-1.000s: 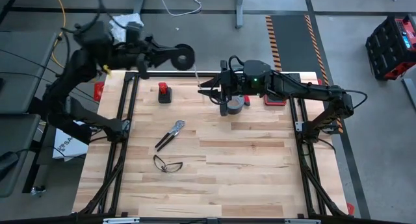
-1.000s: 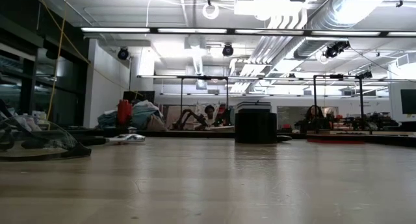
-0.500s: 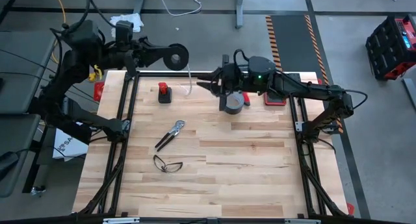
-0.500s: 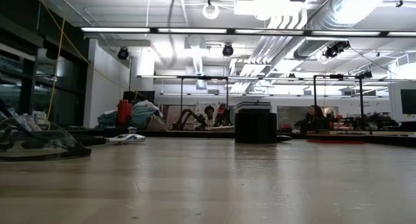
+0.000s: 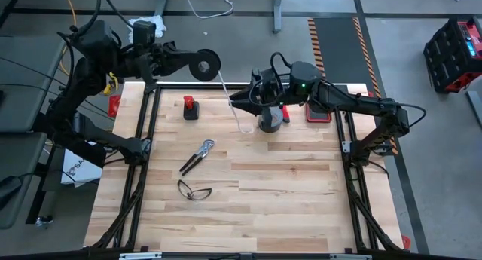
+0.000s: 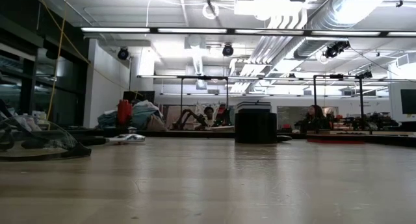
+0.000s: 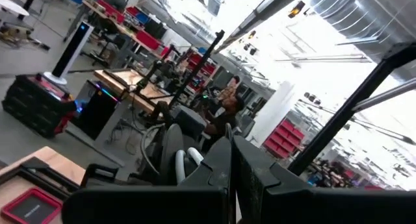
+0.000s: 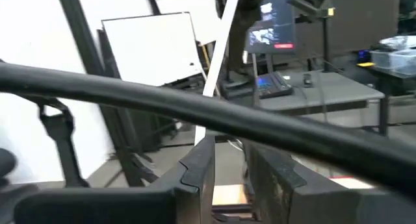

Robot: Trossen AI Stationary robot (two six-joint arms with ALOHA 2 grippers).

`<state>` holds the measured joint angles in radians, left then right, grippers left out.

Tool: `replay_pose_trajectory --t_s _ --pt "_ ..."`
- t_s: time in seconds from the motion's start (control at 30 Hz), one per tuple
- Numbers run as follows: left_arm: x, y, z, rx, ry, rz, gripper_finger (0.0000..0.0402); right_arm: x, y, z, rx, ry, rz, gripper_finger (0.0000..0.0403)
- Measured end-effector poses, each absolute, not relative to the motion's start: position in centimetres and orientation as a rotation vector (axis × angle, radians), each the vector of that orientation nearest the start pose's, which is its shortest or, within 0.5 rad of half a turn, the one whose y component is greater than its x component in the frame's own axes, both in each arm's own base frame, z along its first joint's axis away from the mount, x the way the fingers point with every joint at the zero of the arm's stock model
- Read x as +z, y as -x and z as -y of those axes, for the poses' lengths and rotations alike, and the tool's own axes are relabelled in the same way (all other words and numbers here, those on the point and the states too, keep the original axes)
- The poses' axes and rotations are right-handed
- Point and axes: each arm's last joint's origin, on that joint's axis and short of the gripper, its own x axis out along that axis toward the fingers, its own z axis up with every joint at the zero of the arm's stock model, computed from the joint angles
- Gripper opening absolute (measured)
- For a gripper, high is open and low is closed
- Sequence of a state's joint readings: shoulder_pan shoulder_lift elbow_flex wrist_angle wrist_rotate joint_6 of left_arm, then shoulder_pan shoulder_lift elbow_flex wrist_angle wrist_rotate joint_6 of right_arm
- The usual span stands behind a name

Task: Coil cords
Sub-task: Coil the white wire onto the black spool

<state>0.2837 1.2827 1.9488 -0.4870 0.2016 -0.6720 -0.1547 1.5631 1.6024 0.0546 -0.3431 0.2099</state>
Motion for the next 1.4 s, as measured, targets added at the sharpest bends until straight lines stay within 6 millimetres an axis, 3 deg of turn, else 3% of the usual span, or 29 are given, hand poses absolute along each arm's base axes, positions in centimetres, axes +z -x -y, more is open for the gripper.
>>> replay_pose_trajectory --t_s 0.4,0.9,1.4 --pt "57.3 -18.9 -4.9 -0.003 0.629 0.197 0.0 45.1 -33.8 6.1 0.143 -0.145 0.041 0.0132" --pt "57.4 -18.9 -5.5 0.015 0.652 0.212 0.0 45.4 -33.7 6.0 0.168 -0.154 0.064 0.0134" --pt "57.1 -20.3 -6.0 -0.008 0.651 0.212 0.0 45.3 -33.7 5.9 0.198 -0.159 0.059 0.0134"
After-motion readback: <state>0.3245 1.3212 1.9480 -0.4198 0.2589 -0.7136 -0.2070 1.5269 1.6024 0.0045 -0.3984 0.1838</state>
